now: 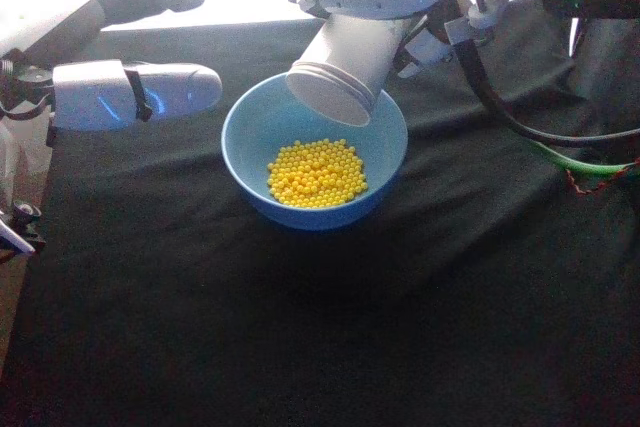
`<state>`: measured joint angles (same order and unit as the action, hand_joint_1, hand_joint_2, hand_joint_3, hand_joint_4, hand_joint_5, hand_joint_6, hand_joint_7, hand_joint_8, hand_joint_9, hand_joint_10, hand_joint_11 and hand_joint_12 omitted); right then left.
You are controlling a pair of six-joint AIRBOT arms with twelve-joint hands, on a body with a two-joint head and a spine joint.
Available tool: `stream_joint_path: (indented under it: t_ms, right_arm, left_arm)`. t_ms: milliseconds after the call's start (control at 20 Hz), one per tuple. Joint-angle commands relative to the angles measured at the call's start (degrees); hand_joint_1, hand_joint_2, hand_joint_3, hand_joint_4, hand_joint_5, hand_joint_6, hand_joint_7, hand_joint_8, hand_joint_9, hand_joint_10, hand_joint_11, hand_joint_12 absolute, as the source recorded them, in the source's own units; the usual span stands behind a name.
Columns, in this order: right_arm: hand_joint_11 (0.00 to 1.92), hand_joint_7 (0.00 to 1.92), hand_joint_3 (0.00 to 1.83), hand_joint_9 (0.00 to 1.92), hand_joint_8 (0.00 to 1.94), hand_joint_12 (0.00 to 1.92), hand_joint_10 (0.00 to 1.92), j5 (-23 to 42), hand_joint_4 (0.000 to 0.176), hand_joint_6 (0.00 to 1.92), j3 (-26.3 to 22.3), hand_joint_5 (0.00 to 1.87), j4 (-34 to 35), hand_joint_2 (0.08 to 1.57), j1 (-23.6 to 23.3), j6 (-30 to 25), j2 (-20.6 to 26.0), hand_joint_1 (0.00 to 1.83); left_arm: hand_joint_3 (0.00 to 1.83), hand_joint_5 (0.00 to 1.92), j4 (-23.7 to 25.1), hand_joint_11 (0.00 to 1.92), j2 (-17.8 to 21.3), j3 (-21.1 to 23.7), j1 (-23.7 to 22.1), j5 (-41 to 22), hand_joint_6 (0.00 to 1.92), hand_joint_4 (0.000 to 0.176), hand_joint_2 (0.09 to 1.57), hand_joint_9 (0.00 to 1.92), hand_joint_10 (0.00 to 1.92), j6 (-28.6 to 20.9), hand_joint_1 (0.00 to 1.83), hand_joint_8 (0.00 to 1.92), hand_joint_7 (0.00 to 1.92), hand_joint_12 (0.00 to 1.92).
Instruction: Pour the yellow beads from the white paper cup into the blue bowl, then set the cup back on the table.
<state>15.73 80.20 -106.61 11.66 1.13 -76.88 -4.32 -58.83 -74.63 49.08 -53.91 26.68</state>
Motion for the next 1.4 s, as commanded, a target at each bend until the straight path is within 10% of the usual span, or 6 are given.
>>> stream_joint_path:
  t_ms: [0,150,400,500,800,1350]
  right_arm:
    - [0.73,0.85,0.00,0.65,1.48,1.92,1.85,-2.18,0.000,0.94,-0.10,0.86,1.57,1.19,-1.02,0.45,-0.01,1.23]
    - [0.64,0.77,0.00,0.57,1.50,1.92,1.52,-2.39,0.000,1.32,-0.06,0.64,5.74,1.27,-1.06,0.45,1.03,1.17]
    - [1.00,0.85,0.00,0.83,1.37,1.88,1.60,-1.77,0.000,1.14,-0.07,0.79,12.88,1.20,-1.06,0.50,3.08,1.21]
    - [0.88,0.92,0.00,0.81,1.22,1.70,1.08,-1.31,0.000,1.12,-0.06,0.84,16.06,1.17,-1.04,0.52,4.32,1.20]
    - [0.84,0.93,0.00,0.88,1.19,1.88,1.65,3.77,0.000,0.96,0.73,0.94,41.34,1.14,0.14,12.27,7.70,1.25]
    - [0.93,1.14,0.00,1.09,0.92,1.40,0.95,17.94,0.000,0.77,6.84,1.01,73.57,1.08,10.66,12.27,11.14,1.28]
  left_arm:
    - [0.00,0.10,-1.05,0.00,-0.30,-0.35,-0.81,-6.92,0.00,0.076,0.91,0.16,0.01,-0.77,0.52,0.00,0.41,0.00]
    - [0.00,0.11,-1.13,0.00,-0.39,-0.35,-0.81,-7.01,0.01,0.075,0.91,0.16,0.01,-0.80,0.52,0.00,0.41,0.00]
    - [0.00,0.13,-1.24,0.00,-0.56,-0.35,-0.80,-7.19,0.01,0.087,0.88,0.17,0.01,-0.90,0.53,0.01,0.41,0.00]
    - [0.00,0.14,-1.36,0.00,-0.65,-0.35,-0.77,-7.30,0.01,0.082,0.88,0.18,0.02,-1.00,0.54,0.02,0.43,0.00]
    - [0.00,0.12,-2.82,0.00,-0.92,-0.48,0.50,-8.50,0.00,0.073,0.90,0.20,0.02,-2.08,0.49,0.01,0.44,0.00]
    - [0.01,0.08,-4.20,0.00,-0.94,-0.46,2.02,-9.53,0.00,0.041,0.97,0.15,0.01,-2.69,0.44,0.02,0.41,0.00]
